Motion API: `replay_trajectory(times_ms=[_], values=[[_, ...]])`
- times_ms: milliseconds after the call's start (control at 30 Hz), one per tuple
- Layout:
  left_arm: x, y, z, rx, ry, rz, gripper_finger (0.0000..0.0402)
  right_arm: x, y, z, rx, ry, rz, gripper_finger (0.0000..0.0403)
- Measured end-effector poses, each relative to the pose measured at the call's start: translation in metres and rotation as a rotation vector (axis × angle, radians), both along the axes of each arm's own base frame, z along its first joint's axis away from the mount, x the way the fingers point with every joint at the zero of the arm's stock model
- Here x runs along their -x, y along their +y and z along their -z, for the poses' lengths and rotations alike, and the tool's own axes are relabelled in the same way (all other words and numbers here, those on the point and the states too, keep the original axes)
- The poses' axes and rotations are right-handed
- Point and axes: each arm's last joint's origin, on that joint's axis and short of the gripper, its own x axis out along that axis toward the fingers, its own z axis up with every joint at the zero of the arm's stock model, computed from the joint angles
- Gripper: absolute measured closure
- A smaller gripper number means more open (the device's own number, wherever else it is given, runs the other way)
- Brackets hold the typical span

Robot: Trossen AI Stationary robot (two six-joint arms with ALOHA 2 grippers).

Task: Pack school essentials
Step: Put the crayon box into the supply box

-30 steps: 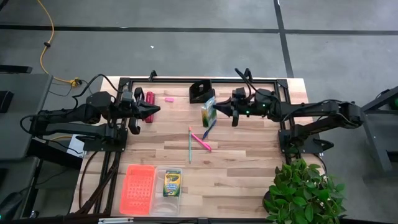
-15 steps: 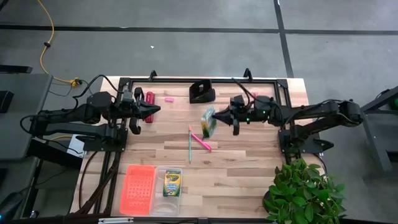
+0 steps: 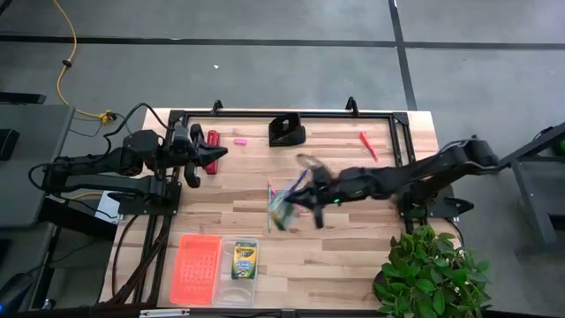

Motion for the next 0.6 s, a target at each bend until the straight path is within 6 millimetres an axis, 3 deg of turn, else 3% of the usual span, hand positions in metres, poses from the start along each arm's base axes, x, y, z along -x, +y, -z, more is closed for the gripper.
replay_trajectory(times_ms=[200, 333, 600], values=[[-0.001, -0.003, 0.0, -0.044, 0.009, 0.114, 0.0402, -0.064, 0.032, -0.007, -0.002, 0.057, -0.101, 0.0403], [-0.001, -0.004, 0.001, -0.051, 0.021, 0.15, 0.0401, -0.101, 0.056, 0.008, -0.027, 0.215, -0.159, 0.0403], [-0.001, -0.005, 0.005, -0.04, 0.06, 0.178, 0.0402, -0.167, 0.1, 0.035, -0.07, 0.327, -0.31, 0.0403]])
